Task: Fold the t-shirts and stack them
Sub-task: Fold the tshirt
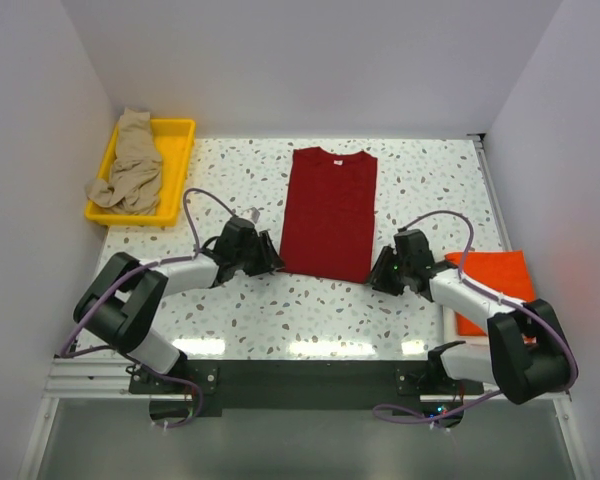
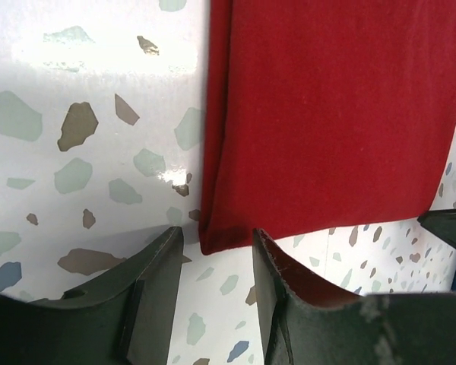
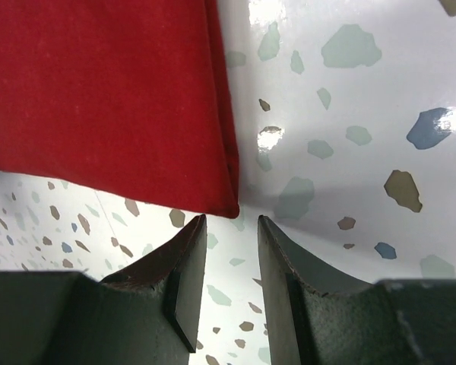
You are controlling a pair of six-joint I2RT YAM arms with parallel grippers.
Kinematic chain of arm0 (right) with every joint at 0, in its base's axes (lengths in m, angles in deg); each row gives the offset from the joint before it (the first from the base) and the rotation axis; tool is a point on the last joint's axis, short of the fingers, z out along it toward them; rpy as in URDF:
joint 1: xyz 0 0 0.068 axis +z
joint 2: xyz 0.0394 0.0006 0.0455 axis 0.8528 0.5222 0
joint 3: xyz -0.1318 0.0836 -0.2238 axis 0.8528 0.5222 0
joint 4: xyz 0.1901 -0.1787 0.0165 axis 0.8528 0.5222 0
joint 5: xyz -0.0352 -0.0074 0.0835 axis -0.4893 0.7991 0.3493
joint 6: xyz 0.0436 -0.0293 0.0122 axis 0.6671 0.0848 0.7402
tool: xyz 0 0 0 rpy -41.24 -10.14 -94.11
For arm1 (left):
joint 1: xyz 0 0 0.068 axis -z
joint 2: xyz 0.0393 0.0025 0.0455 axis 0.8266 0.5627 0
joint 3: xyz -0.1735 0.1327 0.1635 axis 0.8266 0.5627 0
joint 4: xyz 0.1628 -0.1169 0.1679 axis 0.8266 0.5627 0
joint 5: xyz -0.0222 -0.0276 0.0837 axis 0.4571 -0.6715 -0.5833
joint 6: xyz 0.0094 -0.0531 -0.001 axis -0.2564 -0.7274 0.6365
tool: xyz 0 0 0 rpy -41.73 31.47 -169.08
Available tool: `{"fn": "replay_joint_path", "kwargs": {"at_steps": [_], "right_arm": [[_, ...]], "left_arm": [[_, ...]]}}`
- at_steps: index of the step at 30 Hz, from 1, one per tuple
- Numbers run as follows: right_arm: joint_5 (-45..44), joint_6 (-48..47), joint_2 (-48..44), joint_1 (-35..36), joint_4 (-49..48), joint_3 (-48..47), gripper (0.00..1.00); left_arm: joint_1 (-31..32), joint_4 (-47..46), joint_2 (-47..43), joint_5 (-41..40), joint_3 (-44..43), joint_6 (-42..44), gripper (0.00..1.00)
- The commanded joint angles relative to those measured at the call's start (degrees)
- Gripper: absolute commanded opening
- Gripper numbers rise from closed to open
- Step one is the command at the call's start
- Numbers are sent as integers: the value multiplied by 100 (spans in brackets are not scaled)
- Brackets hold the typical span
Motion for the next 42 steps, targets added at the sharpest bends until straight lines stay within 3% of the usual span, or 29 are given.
{"fn": "replay_joint_path", "kwargs": {"at_steps": [1,16,17,25,27,31,42], "right_arm": [[128,344,140,-26,-561,160,37],[-39,951,369,-26,-1440,539,37],[-39,951,421,-17,-1484,539,36],[14,750,395,-17,-1256,381,17],[40,574,360,-26,-984,258,7],[207,380,35,-26,-720,284,0],[901,-51,-1695,-26,536,758,0]], "left_arm": [[14,-367,103,58,89,36,47],[6,-570,499,102,151,-95,31],[6,-561,490,111,168,-130,27],[32,-684,385,313,265,-262,5],[32,-667,253,339,335,-341,2],[58,-596,-107,392,624,-491,0],[489,-53,-2118,261,1785,-957,0]]}}
